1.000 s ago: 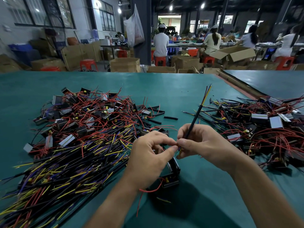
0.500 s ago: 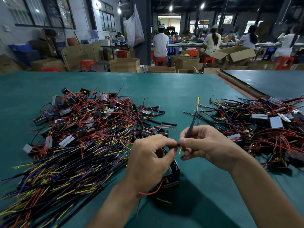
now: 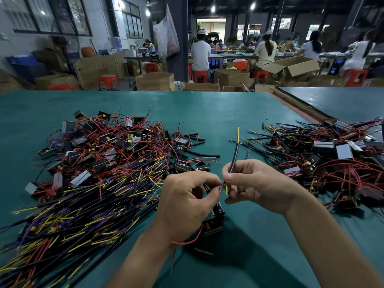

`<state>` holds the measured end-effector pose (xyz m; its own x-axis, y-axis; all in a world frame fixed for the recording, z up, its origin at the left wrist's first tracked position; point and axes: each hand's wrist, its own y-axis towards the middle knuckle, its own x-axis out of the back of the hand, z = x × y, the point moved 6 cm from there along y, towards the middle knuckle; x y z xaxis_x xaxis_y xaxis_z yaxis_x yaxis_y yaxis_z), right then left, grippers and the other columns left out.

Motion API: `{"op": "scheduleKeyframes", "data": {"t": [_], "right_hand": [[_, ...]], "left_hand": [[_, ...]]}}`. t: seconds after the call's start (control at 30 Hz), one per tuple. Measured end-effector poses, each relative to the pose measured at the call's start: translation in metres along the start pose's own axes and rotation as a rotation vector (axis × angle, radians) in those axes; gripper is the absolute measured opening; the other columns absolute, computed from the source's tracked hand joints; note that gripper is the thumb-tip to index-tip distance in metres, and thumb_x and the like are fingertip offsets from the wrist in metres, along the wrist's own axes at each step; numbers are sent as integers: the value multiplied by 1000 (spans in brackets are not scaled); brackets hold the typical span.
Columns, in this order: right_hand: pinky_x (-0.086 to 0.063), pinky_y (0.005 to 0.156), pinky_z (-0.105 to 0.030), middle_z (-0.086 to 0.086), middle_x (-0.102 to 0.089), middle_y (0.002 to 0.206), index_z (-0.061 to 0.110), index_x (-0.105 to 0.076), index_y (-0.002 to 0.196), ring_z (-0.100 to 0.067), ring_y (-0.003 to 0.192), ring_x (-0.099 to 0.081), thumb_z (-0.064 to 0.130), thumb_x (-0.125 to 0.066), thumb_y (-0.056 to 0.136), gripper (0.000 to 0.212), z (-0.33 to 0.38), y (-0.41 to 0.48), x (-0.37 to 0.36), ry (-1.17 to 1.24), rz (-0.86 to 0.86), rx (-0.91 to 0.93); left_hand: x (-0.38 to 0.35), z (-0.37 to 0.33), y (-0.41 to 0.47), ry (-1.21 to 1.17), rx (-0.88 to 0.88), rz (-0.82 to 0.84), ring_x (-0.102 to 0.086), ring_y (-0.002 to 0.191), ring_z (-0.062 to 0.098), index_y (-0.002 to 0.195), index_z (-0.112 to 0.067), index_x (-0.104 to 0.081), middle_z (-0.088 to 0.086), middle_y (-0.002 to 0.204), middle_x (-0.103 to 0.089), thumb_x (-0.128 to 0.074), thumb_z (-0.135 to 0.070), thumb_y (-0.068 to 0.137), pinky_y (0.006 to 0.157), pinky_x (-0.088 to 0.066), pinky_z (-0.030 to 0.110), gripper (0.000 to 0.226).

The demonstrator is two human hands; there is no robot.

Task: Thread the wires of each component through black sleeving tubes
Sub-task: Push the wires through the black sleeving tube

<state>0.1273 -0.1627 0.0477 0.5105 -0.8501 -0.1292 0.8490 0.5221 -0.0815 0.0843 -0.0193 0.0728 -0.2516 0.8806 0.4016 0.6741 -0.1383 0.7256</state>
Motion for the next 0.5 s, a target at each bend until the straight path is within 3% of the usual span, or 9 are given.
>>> {"op": "scheduleKeyframes", "data": {"t": [0.23, 0.33, 0.5], "right_hand": [[-58, 65, -32, -11, -56, 63, 12, -68, 77, -14, 51, -57, 13, -70, 77, 3, 0, 1, 4, 26, -28, 18], [-58, 65, -32, -9, -58, 64, 11, -67, 78, -13, 52, -57, 13, -71, 76, 6, 1, 1, 5, 26, -31, 26], [-58, 64, -32, -17, -51, 75, 8, -66, 76, -14, 51, -55, 12, -72, 71, 8, 1, 2, 8, 50, -80, 47]], "left_hand": [[-1, 2, 1, -60, 34, 35, -55, 60, -3, 84, -16, -78, -19, 73, -67, -77, -14, 80, 58, -40, 14, 5], [-1, 2, 1, -85, 61, 37, -57, 58, 10, 84, -18, -76, -12, 77, -69, -78, -15, 77, 54, -44, 24, 7], [-6, 22, 0, -248, 367, 100, -50, 53, 7, 87, -20, -73, -11, 79, -70, -85, -13, 68, 54, -43, 19, 23]]}}
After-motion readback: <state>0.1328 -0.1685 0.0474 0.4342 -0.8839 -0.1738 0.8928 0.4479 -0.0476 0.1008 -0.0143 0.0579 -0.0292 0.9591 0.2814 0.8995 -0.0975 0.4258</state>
